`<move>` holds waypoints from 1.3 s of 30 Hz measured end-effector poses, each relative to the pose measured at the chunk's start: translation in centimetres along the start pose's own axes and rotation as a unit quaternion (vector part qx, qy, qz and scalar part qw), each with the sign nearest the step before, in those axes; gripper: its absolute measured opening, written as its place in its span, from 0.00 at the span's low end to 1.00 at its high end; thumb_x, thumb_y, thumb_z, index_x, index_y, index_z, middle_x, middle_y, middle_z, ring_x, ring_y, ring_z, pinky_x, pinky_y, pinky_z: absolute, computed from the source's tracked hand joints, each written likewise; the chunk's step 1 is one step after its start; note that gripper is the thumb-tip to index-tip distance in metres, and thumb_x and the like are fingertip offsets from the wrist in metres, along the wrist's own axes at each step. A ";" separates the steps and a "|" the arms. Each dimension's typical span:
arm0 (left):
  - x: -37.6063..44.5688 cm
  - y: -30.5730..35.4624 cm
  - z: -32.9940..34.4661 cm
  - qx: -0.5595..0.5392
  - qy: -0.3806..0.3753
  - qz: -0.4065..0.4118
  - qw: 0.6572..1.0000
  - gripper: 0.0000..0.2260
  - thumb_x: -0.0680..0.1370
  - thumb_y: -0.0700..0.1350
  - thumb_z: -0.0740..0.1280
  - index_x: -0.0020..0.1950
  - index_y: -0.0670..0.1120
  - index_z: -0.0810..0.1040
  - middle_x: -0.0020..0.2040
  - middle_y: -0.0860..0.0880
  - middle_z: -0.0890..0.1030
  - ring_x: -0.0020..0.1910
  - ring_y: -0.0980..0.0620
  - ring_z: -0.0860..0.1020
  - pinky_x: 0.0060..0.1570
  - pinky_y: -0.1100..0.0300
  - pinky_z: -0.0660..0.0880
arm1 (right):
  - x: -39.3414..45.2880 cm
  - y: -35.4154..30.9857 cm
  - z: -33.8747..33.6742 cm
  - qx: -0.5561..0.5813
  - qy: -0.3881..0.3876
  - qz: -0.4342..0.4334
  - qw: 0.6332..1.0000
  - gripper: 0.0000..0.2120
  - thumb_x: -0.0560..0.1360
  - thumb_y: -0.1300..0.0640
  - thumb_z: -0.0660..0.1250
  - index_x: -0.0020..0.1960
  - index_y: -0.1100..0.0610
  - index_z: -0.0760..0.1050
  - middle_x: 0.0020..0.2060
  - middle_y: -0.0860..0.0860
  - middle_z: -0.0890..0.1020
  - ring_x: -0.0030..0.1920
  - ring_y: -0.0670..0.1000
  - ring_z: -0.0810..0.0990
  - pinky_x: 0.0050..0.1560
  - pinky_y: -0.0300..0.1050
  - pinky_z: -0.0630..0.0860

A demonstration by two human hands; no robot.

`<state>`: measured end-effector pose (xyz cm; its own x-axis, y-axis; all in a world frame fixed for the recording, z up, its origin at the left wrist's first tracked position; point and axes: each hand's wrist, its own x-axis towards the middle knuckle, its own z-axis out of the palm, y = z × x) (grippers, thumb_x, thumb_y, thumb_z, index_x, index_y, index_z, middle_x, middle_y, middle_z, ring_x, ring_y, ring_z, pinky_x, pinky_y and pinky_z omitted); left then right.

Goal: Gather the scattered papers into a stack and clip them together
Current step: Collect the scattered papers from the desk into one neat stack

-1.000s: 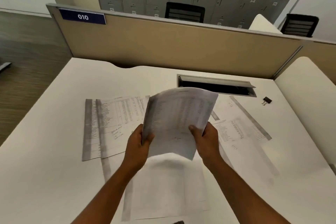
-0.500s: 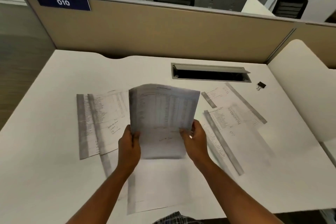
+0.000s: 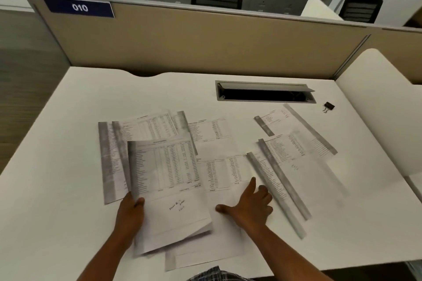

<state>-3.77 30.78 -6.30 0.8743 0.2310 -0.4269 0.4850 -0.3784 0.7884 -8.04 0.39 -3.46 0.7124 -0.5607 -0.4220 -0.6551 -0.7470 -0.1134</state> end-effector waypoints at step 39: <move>0.4 0.2 -1.2 -0.006 -0.059 -0.035 0.998 0.16 0.82 0.41 0.59 0.71 0.45 0.69 0.66 0.44 0.76 0.63 0.42 0.74 0.65 0.45 0.72 | 5.3 2.0 -13.9 0.655 -0.073 -0.160 0.734 0.33 0.62 0.55 0.83 0.65 0.62 0.77 0.57 0.60 0.85 0.54 0.60 0.85 0.54 0.55 0.83</move>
<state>-3.37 31.90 -5.75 0.8353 0.1488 -0.5292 0.5448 -0.3536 0.7604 -2.05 -9.03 6.53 0.9110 -0.3158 -0.2653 -0.2067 0.2070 -0.9562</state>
